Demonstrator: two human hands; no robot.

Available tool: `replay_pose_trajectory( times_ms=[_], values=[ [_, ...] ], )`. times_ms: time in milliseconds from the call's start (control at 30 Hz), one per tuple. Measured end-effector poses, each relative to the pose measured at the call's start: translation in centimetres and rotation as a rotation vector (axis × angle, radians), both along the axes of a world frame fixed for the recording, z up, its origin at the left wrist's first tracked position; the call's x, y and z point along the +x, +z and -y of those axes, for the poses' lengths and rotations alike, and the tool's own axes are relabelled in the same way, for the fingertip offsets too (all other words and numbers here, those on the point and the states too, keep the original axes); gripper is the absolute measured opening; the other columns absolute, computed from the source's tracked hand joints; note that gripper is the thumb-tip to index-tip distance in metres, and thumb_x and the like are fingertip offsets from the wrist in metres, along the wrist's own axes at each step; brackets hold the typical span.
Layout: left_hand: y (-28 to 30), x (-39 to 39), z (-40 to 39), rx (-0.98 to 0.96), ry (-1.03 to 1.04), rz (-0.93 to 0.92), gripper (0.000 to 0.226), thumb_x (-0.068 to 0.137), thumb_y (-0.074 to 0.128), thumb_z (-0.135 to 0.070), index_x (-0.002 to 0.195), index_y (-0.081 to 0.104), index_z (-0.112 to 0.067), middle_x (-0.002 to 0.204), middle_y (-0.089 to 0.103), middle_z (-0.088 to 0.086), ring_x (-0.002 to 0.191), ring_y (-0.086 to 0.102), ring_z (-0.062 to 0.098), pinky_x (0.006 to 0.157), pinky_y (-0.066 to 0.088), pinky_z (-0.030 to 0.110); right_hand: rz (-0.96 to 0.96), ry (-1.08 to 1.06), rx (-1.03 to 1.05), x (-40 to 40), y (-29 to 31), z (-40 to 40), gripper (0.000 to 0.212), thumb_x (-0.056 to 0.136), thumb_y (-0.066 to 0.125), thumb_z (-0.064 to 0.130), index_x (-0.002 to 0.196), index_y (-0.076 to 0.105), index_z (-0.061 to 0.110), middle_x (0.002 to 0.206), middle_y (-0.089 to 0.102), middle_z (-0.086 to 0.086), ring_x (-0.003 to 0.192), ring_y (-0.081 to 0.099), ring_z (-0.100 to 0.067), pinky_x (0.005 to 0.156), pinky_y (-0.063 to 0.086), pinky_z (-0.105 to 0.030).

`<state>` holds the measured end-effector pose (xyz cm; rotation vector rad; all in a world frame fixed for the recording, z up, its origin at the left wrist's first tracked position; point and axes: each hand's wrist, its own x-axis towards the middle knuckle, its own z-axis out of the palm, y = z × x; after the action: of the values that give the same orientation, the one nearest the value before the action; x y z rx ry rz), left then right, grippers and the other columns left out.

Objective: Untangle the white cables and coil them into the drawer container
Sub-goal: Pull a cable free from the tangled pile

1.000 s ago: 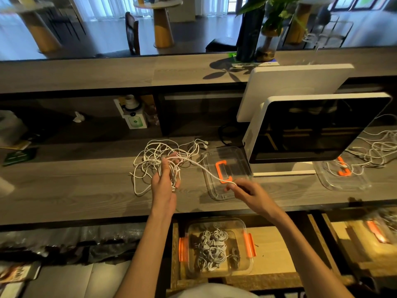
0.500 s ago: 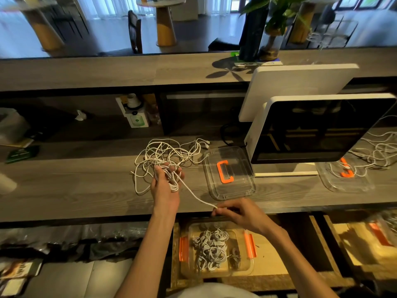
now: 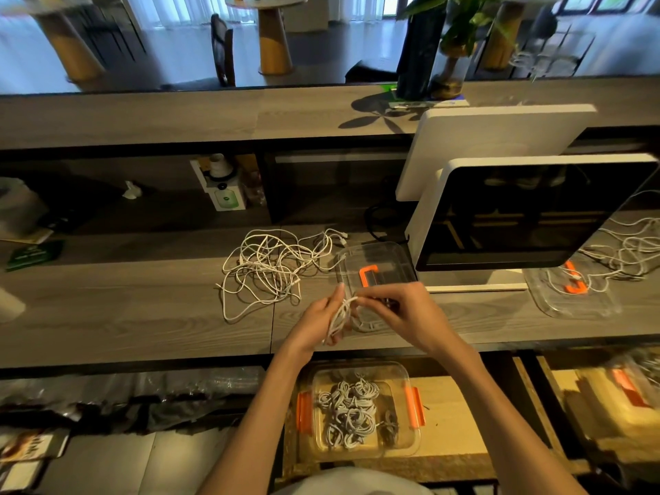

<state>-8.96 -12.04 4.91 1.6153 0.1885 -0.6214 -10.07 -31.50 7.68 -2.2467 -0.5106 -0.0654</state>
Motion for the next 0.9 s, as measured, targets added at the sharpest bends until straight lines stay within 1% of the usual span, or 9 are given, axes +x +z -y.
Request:
replay_pose_trajectory(
  times_ms=[100, 267, 400, 500, 567, 633, 733, 800, 900],
  values=[
    [0.8, -0.3, 0.9, -0.136, -0.069, -0.066, 0.078, 0.096, 0.028, -0.073, 0.105, 0.068, -0.007, 0.085, 0.064, 0.016, 0.057, 0.054, 0.013, 0.045, 0.038, 0.019, 0.063, -0.078, -0.034, 1.0, 0.2, 0.3, 0.045, 0.092, 0.053, 0.059, 0.117, 0.077, 0.031, 0.102, 0.077, 0.013, 0.09, 0.071, -0.001, 0.077, 0.06, -0.032],
    [1.3, -0.2, 1.2, -0.363, -0.193, -0.03, 0.087, 0.094, 0.019, -0.08, 0.092, 0.068, -0.008, 0.085, 0.058, 0.021, 0.061, 0.048, 0.017, 0.042, 0.029, 0.018, 0.065, -0.138, -0.085, 2.3, -0.4, 0.4, 0.033, 0.095, 0.061, 0.051, 0.115, 0.078, 0.032, 0.101, 0.077, 0.014, 0.085, 0.069, -0.002, 0.074, 0.058, -0.029],
    [1.1, -0.1, 0.8, -0.309, -0.275, 0.115, 0.069, 0.1, 0.038, -0.068, 0.091, 0.066, -0.005, 0.075, 0.05, 0.015, 0.058, 0.037, 0.019, 0.046, 0.024, 0.022, -0.062, -0.134, -0.024, 2.0, -1.3, 0.8, 0.044, 0.088, 0.055, 0.066, 0.102, 0.078, 0.031, 0.085, 0.073, 0.011, 0.074, 0.065, -0.006, 0.065, 0.055, -0.034],
    [1.1, -0.1, 0.6, -0.331, -0.234, 0.117, 0.056, 0.104, 0.044, -0.051, 0.09, 0.067, -0.002, 0.076, 0.054, 0.018, 0.057, 0.042, 0.017, 0.042, 0.027, 0.018, -0.161, -0.132, 0.081, 1.6, -2.3, 0.9, 0.034, 0.086, 0.064, 0.061, 0.096, 0.075, 0.031, 0.084, 0.072, 0.009, 0.077, 0.067, -0.01, 0.068, 0.058, -0.036],
    [0.8, 0.0, 0.6, -0.341, -0.19, 0.082, 0.052, 0.106, 0.042, -0.043, 0.09, 0.066, 0.0, 0.068, 0.058, 0.011, 0.053, 0.043, 0.014, 0.04, 0.027, 0.017, -0.212, -0.111, 0.149, 1.3, -2.9, 1.0, 0.031, 0.089, 0.065, 0.057, 0.099, 0.073, 0.028, 0.085, 0.072, 0.004, 0.076, 0.068, -0.014, 0.07, 0.058, -0.04],
    [0.5, 0.2, 0.6, -0.34, -0.167, 0.039, 0.055, 0.105, 0.04, -0.046, 0.087, 0.068, -0.002, 0.062, 0.052, 0.007, 0.051, 0.036, 0.015, 0.042, 0.022, 0.021, -0.26, -0.09, 0.255, 0.7, -3.3, 1.0, 0.028, 0.095, 0.063, 0.045, 0.104, 0.071, 0.019, 0.083, 0.069, 0.0, 0.074, 0.065, -0.016, 0.068, 0.054, -0.033],
    [-0.2, 0.4, 0.5, -0.334, -0.094, -0.029, 0.054, 0.105, 0.039, -0.048, 0.083, 0.069, -0.008, 0.059, 0.05, 0.007, 0.046, 0.032, 0.012, 0.044, 0.019, 0.023, -0.345, -0.087, 0.398, -0.3, -4.1, 1.1, 0.016, 0.101, 0.061, 0.022, 0.105, 0.066, 0.007, 0.078, 0.063, 0.005, 0.072, 0.058, -0.007, 0.067, 0.048, -0.022],
    [-0.3, 0.3, 0.4, -0.358, -0.089, -0.056, 0.053, 0.103, 0.04, -0.051, 0.084, 0.066, -0.009, 0.06, 0.051, 0.007, 0.044, 0.033, 0.011, 0.045, 0.02, 0.023, -0.36, -0.102, 0.414, -0.7, -4.6, 1.0, 0.015, 0.102, 0.061, 0.02, 0.105, 0.066, 0.006, 0.078, 0.063, 0.005, 0.073, 0.058, -0.007, 0.067, 0.048, -0.021],
    [-0.1, -0.1, 0.3, -0.417, -0.206, -0.023, 0.05, 0.099, 0.047, -0.061, 0.087, 0.059, -0.015, 0.067, 0.052, 0.005, 0.046, 0.035, 0.009, 0.047, 0.023, 0.02, -0.316, -0.17, 0.399, -0.7, -4.7, 1.0, 0.013, 0.102, 0.062, 0.023, 0.102, 0.068, 0.012, 0.078, 0.065, 0.004, 0.072, 0.061, -0.007, 0.067, 0.05, -0.022]
  ],
)
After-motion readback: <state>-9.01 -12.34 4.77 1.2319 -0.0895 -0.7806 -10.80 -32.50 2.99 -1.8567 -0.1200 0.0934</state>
